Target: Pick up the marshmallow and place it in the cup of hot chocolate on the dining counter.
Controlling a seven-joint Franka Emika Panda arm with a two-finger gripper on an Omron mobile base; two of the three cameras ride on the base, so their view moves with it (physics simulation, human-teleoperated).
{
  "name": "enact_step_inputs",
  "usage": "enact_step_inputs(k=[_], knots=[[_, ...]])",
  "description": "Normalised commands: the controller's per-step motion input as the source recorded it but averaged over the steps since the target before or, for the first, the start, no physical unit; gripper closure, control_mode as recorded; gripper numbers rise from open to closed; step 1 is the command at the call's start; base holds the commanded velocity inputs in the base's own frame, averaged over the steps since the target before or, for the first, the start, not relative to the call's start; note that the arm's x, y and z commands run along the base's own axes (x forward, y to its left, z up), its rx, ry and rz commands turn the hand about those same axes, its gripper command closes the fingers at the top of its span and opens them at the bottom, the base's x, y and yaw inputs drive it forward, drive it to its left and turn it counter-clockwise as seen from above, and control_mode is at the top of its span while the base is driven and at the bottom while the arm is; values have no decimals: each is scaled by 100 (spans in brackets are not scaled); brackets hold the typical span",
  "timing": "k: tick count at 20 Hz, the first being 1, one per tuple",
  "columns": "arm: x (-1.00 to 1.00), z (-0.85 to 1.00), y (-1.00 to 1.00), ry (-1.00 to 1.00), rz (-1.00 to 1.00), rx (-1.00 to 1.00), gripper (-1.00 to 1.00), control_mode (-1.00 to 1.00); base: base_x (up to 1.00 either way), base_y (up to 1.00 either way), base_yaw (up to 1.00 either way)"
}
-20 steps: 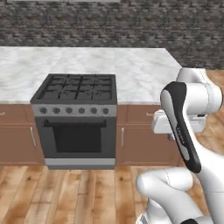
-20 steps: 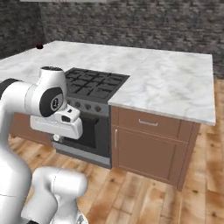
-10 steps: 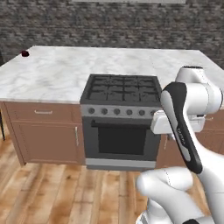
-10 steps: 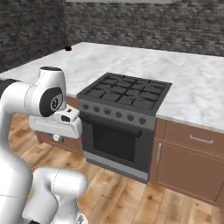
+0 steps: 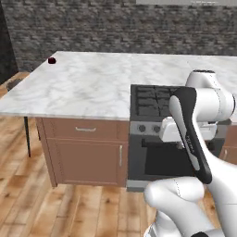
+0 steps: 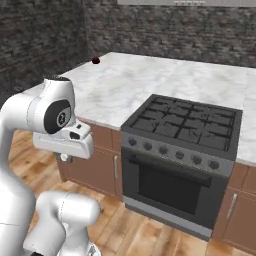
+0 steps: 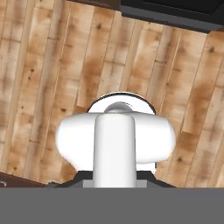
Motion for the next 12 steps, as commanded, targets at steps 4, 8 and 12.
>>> enact_step_inputs(k=[4,8,12], knots=[[0,0,0,0,0,0,100,100,81,100,0],[0,0,0,0,0,0,100,100,64,100,0],[0,0,0,0,0,0,100,100,50,100,0]])
